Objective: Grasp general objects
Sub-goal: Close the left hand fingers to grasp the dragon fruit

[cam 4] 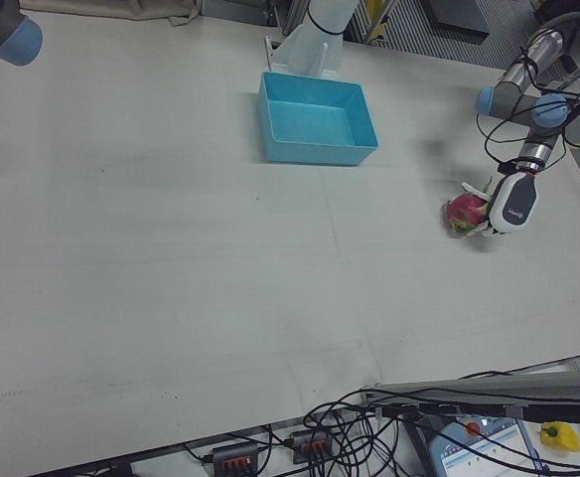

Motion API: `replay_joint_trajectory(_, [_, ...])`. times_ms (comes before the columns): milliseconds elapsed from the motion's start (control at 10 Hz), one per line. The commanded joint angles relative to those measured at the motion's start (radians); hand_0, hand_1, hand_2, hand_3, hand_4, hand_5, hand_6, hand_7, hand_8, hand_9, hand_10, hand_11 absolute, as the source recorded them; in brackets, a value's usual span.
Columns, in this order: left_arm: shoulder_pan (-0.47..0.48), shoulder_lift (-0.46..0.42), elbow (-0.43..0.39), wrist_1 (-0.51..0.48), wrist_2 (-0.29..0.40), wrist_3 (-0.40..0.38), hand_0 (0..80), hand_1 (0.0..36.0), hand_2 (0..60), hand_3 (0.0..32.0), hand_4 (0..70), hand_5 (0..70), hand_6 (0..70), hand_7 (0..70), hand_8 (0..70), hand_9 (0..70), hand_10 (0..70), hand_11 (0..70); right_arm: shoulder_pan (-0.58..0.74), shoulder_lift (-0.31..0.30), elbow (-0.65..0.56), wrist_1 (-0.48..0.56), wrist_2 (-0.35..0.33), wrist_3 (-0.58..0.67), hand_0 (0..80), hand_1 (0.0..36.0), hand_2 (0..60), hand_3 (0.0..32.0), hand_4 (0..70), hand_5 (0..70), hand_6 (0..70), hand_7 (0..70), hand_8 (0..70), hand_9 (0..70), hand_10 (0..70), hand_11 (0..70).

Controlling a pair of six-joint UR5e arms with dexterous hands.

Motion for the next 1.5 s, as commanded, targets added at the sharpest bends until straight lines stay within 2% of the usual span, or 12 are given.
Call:
replay_joint_trajectory(0, [0.001, -0.003, -0.01, 0.003, 0.0, -0.049, 10.1, 0.0, 0.0, 0.0, 70.0, 29.8, 70.0, 70.0, 70.0, 70.0, 70.0, 70.0, 0.0, 0.0, 0.0, 0.0, 0.0, 0.0, 0.0, 0.0, 0.0, 0.0, 0.0, 0.0, 0.0, 0.0, 0.0, 0.0, 0.0, 0.0])
replay_joint_trajectory(500, [0.003, -0.009, -0.048, 0.02, 0.011, -0.129, 12.1, 0.0, 0.0, 0.0, 70.0, 34.0, 70.0, 70.0, 70.0, 70.0, 70.0, 70.0, 0.0, 0.0, 0.0, 0.0, 0.0, 0.0, 0.0, 0.0, 0.0, 0.0, 0.0, 0.0, 0.0, 0.0, 0.0, 0.0, 0.0, 0.0])
replay_joint_trajectory(700, [-0.003, -0.005, -0.094, 0.023, 0.043, -0.16, 15.0, 0.0, 0.0, 0.0, 70.0, 34.7, 70.0, 70.0, 70.0, 70.0, 70.0, 70.0, 0.0, 0.0, 0.0, 0.0, 0.0, 0.0, 0.0, 0.0, 0.0, 0.0, 0.0, 0.0, 0.0, 0.0, 0.0, 0.0, 0.0, 0.0])
replay_joint_trajectory(1000, [-0.005, -0.008, -0.181, 0.029, 0.05, -0.191, 17.7, 0.0, 0.0, 0.0, 70.0, 34.9, 70.0, 70.0, 70.0, 70.0, 70.0, 70.0, 0.0, 0.0, 0.0, 0.0, 0.0, 0.0, 0.0, 0.0, 0.0, 0.0, 0.0, 0.0, 0.0, 0.0, 0.0, 0.0, 0.0, 0.0])
replay_joint_trajectory(1100, [-0.005, -0.011, -0.188, 0.031, 0.095, -0.206, 17.4, 0.0, 0.0, 0.0, 70.0, 34.9, 70.0, 70.0, 70.0, 70.0, 70.0, 70.0, 0.0, 0.0, 0.0, 0.0, 0.0, 0.0, 0.0, 0.0, 0.0, 0.0, 0.0, 0.0, 0.0, 0.0, 0.0, 0.0, 0.0, 0.0])
replay_joint_trajectory(1200, [-0.005, -0.012, -0.192, 0.031, 0.141, -0.271, 15.7, 0.0, 0.0, 0.0, 70.0, 34.8, 70.0, 70.0, 70.0, 70.0, 70.0, 70.0, 0.002, 0.0, 0.0, 0.0, 0.0, 0.0, 0.0, 0.0, 0.0, 0.0, 0.0, 0.0, 0.0, 0.0, 0.0, 0.0, 0.0, 0.0])
replay_joint_trajectory(1400, [-0.005, -0.006, -0.221, 0.041, 0.225, -0.327, 10.8, 0.0, 0.0, 0.0, 70.0, 33.9, 70.0, 70.0, 70.0, 70.0, 70.0, 70.0, 0.0, 0.0, 0.0, 0.0, 0.0, 0.0, 0.0, 0.0, 0.0, 0.0, 0.0, 0.0, 0.0, 0.0, 0.0, 0.0, 0.0, 0.0])
